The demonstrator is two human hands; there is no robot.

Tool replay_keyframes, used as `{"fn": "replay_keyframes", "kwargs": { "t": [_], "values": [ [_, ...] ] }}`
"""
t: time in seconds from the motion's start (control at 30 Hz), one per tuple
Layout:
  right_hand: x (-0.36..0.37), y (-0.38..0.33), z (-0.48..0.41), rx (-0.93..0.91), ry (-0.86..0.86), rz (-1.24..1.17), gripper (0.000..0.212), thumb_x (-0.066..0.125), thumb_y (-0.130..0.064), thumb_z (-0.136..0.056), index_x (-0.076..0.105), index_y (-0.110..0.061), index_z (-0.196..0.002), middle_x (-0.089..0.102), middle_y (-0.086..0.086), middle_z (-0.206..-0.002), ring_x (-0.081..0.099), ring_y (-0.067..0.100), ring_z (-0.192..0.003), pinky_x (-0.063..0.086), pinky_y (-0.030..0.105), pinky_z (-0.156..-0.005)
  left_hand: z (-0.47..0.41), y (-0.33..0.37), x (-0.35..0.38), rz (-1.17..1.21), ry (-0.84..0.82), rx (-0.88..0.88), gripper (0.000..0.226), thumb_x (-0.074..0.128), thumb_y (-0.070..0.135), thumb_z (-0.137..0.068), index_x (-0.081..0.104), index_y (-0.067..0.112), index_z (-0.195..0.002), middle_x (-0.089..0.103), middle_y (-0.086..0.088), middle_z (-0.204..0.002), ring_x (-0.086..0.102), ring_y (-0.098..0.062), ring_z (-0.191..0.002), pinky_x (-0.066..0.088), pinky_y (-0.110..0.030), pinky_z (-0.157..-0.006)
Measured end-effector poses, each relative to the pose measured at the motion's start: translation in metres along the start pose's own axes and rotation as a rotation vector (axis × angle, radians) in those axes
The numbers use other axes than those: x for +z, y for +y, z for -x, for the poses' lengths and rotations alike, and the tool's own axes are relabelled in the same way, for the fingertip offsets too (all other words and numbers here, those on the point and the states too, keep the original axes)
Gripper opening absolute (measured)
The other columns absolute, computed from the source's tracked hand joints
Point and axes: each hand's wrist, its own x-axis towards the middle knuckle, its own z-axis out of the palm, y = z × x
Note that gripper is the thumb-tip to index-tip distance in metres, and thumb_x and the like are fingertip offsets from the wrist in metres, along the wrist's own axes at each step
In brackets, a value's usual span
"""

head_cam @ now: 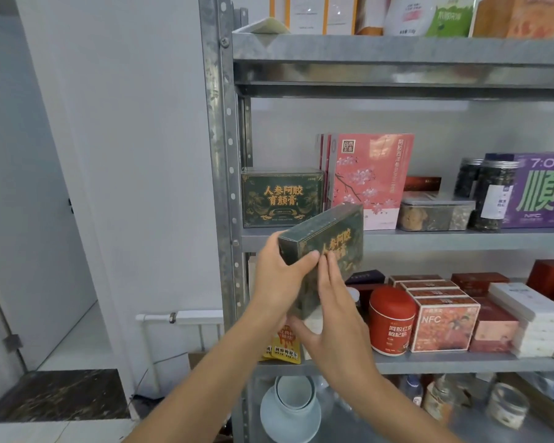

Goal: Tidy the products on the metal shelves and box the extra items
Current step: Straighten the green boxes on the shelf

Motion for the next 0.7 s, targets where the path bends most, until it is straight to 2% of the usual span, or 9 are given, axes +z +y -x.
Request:
{"fn": "replay_keyframes", "kwargs": {
  "t": [0.1,0.2,0.27,0.33,0.4,0.43,0.53,0.6,0.7],
  "values": [
    [-0.013,0.012,-0.014,-0.001,0.073,-0.134,0.092,0.06,-0.051,-0.085,-0.003,-0.042,-0.152,-0.01,-0.027,-0.159,0.004,-0.003,-0.146,0.02,0.034,-0.118,-0.018,-0.003,-0.022,-0.008,-0.064,0.014,0.032,0.075,0.007,-0.083,0.061,0.019,-0.109,0.073,0.003,-0.098,0.069,-0.012,-0.093,0.057,-0.026,-0.076],
    [-0.033,0.037,-0.052,0.131,0.153,-0.235,0.105,0.075,-0.037,-0.079,0.001,-0.034,-0.154,-0.005,-0.014,-0.162,0.003,0.003,-0.147,0.015,0.036,-0.119,-0.033,-0.003,-0.045,0.022,-0.208,-0.016,0.035,0.073,0.0,-0.081,0.062,0.019,-0.109,0.075,0.006,-0.093,0.071,-0.007,-0.088,0.056,-0.02,-0.069],
    [-0.046,0.05,-0.079,0.28,0.045,-0.408,0.11,0.082,-0.033,-0.073,0.007,-0.031,-0.153,0.014,-0.005,-0.161,0.016,0.015,-0.146,0.024,0.04,-0.117,-0.043,-0.002,-0.056,-0.003,-0.285,-0.025,0.037,0.071,0.0,-0.081,0.061,0.02,-0.11,0.075,0.007,-0.093,0.07,-0.007,-0.09,0.056,-0.022,-0.075],
    [-0.05,0.059,-0.098,0.353,-0.062,-0.531,0.093,0.084,-0.036,-0.065,0.032,-0.027,-0.141,0.051,-0.003,-0.137,0.045,0.022,-0.133,0.041,0.033,-0.1,-0.053,0.0,-0.064,-0.017,-0.314,-0.02,0.042,0.071,0.002,-0.081,0.059,0.018,-0.117,0.073,0.003,-0.1,0.068,-0.014,-0.099,0.054,-0.032,-0.089],
    [-0.051,0.063,-0.111,0.347,-0.041,-0.557,0.067,0.086,-0.032,-0.063,0.051,-0.025,-0.119,0.063,-0.013,-0.111,0.06,0.018,-0.114,0.044,0.021,-0.081,-0.062,0.004,-0.07,-0.052,-0.323,0.021,0.046,0.071,0.002,-0.08,0.057,0.017,-0.121,0.07,-0.003,-0.109,0.065,-0.021,-0.108,0.052,-0.039,-0.093],
    [-0.051,0.063,-0.118,0.33,-0.002,-0.559,0.058,0.086,-0.028,-0.064,0.054,-0.026,-0.112,0.064,-0.014,-0.105,0.061,0.017,-0.11,0.044,0.02,-0.078,-0.067,0.007,-0.071,-0.073,-0.316,0.068,0.046,0.071,0.0,-0.081,0.057,0.018,-0.121,0.068,-0.003,-0.111,0.064,-0.021,-0.108,0.054,-0.037,-0.091],
    [-0.049,0.057,-0.137,0.302,0.079,-0.556,0.057,0.085,-0.027,-0.068,0.055,-0.022,-0.116,0.065,-0.006,-0.113,0.059,0.021,-0.113,0.047,0.036,-0.096,-0.083,0.02,-0.071,-0.122,-0.187,0.218,0.048,0.072,-0.004,-0.081,0.055,0.025,-0.116,0.062,-0.002,-0.117,0.063,-0.019,-0.108,0.058,-0.03,-0.083],
    [-0.046,0.052,-0.149,0.318,0.124,-0.547,0.056,0.084,-0.028,-0.07,0.055,-0.018,-0.116,0.064,-0.001,-0.117,0.058,0.023,-0.115,0.046,0.04,-0.099,-0.093,0.026,-0.069,-0.236,-0.13,0.318,0.052,0.07,0.0,-0.084,0.053,0.031,-0.122,0.057,-0.001,-0.126,0.059,-0.021,-0.115,0.057,-0.035,-0.089],
    [-0.04,0.049,-0.162,0.342,0.182,-0.503,0.054,0.084,-0.03,-0.071,0.058,-0.015,-0.116,0.058,0.006,-0.124,0.055,0.025,-0.115,0.045,0.046,-0.103,-0.11,0.028,-0.067,-0.54,-0.07,0.456,0.051,0.067,0.007,-0.09,0.053,0.031,-0.133,0.055,-0.001,-0.129,0.052,-0.019,-0.118,0.05,-0.039,-0.099]
  ]
}}
